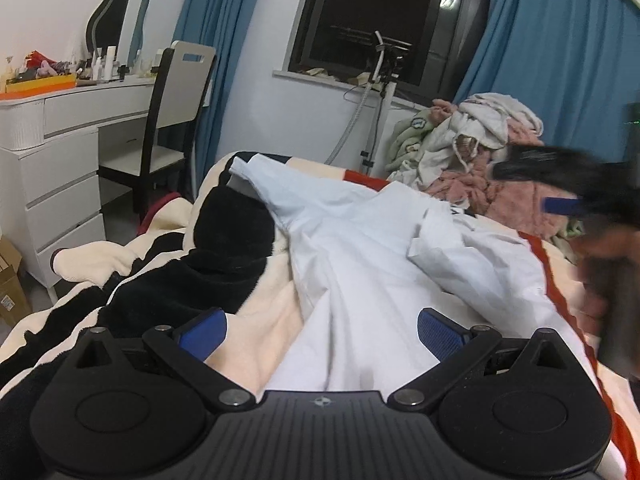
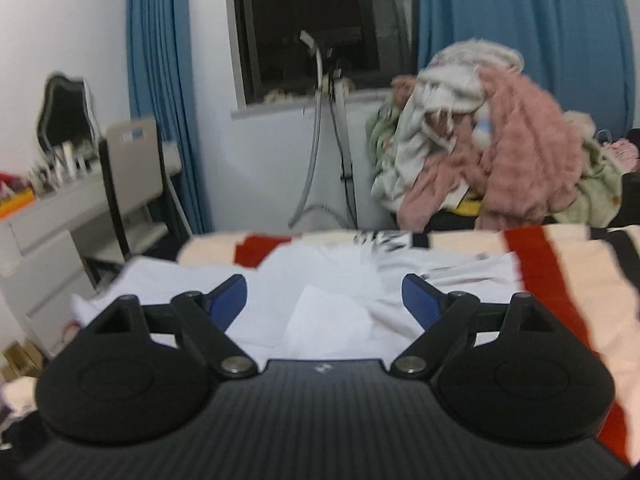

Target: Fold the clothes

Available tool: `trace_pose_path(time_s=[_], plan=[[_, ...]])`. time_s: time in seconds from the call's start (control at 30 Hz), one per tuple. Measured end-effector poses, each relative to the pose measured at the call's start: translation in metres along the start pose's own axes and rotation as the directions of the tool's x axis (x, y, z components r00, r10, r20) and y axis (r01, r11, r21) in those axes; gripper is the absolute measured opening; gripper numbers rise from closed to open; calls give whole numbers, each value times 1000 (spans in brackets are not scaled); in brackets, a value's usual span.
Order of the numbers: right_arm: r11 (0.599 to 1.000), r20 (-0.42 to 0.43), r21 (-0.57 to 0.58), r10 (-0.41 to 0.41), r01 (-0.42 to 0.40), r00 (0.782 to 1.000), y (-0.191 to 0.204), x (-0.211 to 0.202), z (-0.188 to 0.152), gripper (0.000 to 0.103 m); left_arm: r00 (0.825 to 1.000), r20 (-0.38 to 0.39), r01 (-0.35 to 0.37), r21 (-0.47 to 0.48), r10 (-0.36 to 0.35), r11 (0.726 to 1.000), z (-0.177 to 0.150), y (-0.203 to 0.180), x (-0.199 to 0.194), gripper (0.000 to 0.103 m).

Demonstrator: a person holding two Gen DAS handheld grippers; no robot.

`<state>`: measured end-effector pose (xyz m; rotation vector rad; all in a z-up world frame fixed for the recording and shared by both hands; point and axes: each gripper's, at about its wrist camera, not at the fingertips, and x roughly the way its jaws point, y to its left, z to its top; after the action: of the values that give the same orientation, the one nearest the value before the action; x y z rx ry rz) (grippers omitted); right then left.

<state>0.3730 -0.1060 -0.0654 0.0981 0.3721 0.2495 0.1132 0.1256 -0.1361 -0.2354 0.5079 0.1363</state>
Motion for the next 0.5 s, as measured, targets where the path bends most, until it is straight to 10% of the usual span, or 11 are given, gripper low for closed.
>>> trace_pose_path(time_s=[0.5], plan=[[978, 143, 203, -71, 41, 987, -82, -318, -109, 86, 966, -53, 259, 99, -254, 961, -44, -60, -108, 102]])
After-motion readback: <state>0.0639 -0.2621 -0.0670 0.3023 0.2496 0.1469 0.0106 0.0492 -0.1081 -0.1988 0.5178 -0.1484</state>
